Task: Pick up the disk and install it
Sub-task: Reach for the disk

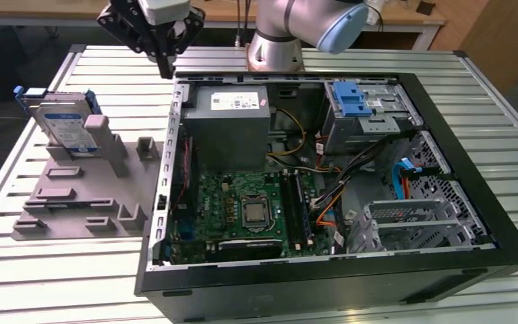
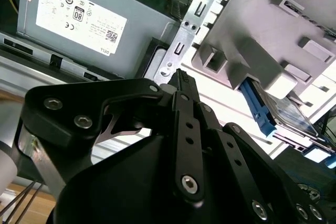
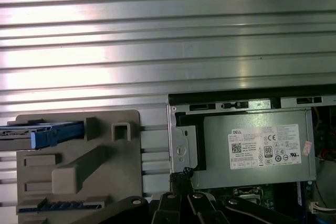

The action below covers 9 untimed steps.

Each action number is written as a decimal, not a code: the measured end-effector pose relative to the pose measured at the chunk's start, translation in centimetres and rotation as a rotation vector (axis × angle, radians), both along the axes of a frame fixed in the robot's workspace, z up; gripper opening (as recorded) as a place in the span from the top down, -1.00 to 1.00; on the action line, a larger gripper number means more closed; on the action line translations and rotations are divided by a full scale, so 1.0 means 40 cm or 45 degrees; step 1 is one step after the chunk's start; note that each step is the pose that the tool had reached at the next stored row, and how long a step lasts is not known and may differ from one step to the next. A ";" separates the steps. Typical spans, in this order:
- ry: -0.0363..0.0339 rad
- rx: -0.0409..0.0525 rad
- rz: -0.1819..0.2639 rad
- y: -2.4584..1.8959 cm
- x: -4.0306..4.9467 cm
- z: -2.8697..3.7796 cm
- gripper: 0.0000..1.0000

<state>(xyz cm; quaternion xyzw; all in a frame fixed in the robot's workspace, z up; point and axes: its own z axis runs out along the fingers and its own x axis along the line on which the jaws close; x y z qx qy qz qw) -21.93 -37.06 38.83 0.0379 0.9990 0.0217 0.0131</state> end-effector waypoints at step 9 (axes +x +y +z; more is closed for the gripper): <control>-0.0001 0.000 0.000 0.004 -0.020 -0.001 0.79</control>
